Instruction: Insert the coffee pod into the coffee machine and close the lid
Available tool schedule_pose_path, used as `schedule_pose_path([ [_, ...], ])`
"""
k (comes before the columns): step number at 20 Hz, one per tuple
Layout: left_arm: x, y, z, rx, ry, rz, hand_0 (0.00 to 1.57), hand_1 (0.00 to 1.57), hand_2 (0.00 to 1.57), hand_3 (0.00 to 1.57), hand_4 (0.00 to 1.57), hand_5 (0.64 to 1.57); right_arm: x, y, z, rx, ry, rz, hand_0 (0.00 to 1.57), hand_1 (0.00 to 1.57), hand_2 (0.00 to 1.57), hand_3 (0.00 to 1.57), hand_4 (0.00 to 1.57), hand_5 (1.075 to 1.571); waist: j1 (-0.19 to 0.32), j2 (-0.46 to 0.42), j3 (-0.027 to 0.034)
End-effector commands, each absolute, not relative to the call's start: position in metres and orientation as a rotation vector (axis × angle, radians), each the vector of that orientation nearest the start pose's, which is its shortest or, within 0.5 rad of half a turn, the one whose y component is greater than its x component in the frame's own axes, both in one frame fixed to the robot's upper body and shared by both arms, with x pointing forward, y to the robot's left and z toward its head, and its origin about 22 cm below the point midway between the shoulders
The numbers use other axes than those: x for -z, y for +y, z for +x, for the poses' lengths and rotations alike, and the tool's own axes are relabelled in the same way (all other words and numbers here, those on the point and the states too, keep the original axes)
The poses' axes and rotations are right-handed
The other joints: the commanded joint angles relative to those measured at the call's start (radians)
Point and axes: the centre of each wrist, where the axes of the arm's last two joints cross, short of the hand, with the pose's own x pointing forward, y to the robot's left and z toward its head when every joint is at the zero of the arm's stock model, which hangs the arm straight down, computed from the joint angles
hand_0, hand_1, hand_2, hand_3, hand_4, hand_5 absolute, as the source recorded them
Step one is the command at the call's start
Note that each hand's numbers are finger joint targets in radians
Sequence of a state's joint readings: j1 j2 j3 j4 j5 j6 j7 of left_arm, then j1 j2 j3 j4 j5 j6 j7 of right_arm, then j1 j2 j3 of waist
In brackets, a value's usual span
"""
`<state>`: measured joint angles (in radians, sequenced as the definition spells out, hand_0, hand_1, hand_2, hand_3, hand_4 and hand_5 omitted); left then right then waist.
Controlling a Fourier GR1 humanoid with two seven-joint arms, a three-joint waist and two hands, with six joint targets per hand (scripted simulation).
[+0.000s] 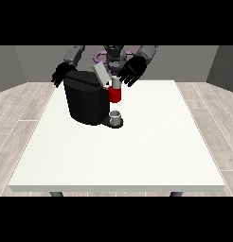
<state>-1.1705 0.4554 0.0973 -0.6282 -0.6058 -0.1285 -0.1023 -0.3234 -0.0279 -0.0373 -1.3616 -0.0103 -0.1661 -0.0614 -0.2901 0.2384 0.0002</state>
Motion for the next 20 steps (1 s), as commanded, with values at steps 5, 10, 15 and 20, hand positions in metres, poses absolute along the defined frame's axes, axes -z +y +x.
schedule_pose_path([
  [5,-0.222,0.263,0.461,0.866,-1.691,0.698,1.25,1.25,1.29,1.21,0.51,1.571,-0.028,-0.205,0.312,0.065,-1.744,-0.064,0.0,0.0,0.0,0.0,0.52,1.571,0.003,0.014,-0.0001],
  [10,-0.228,0.249,0.462,0.908,-1.708,0.723,1.19,1.19,1.26,1.2,0.49,1.571,-0.033,-0.222,0.319,0.086,-1.744,-0.06,0.0,0.0,0.0,0.0,0.53,1.571,0.013,0.011,0.0002],
  [15,-0.234,0.26,0.463,0.873,-1.682,0.73,1.19,1.19,1.27,1.2,0.51,1.571,-0.041,-0.212,0.316,0.044,-1.719,-0.049,0.0,0.0,0.0,0.0,0.44,1.571,-0.015,0.009,-0.0001],
  [20,-0.221,0.236,0.465,0.906,-1.646,0.674,1.21,1.21,1.26,1.19,0.49,1.571,-0.018,-0.223,0.312,0.088,-1.711,-0.068,0.0,0.0,0.0,0.0,0.43,1.571,0.012,-0.007,0.0004],
])
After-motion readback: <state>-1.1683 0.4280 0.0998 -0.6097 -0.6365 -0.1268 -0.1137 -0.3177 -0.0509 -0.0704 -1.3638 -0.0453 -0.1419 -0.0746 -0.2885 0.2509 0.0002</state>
